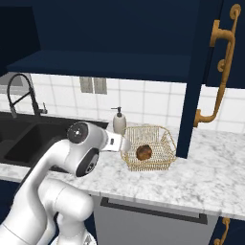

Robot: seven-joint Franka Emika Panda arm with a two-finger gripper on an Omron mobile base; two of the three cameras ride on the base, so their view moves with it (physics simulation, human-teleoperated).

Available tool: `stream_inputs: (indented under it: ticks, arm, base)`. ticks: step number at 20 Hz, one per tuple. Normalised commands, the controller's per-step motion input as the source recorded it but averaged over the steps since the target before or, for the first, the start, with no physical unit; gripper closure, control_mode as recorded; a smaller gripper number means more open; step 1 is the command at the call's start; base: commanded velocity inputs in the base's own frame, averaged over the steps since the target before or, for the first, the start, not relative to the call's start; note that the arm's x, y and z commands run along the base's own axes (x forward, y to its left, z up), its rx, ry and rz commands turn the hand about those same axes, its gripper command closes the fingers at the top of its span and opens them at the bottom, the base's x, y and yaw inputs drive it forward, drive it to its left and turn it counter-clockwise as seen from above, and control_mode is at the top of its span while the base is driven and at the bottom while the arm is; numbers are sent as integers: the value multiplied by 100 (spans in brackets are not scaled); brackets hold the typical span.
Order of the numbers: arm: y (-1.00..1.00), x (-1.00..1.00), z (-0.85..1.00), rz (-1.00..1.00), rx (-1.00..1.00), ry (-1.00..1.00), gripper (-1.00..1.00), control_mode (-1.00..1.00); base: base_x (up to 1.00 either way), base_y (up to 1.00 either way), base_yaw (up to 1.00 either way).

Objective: Open the cabinet, pick up the bread from the cabinet and place it in the basket. Then move the basket to the dining counter.

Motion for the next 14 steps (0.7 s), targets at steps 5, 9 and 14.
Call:
stream_inputs:
  ticks: [5, 9, 14]
  arm:
    - [2, -16, -21, 5, -1, 19, -100, -100]
    - [16, -1, -50, 9, -19, 18, -100, -100]
    - [5, 13, -10, 0, -8, 17, -100, -100]
  base:
    - [0, 0, 0]
    - [0, 0, 0]
    - [0, 0, 0]
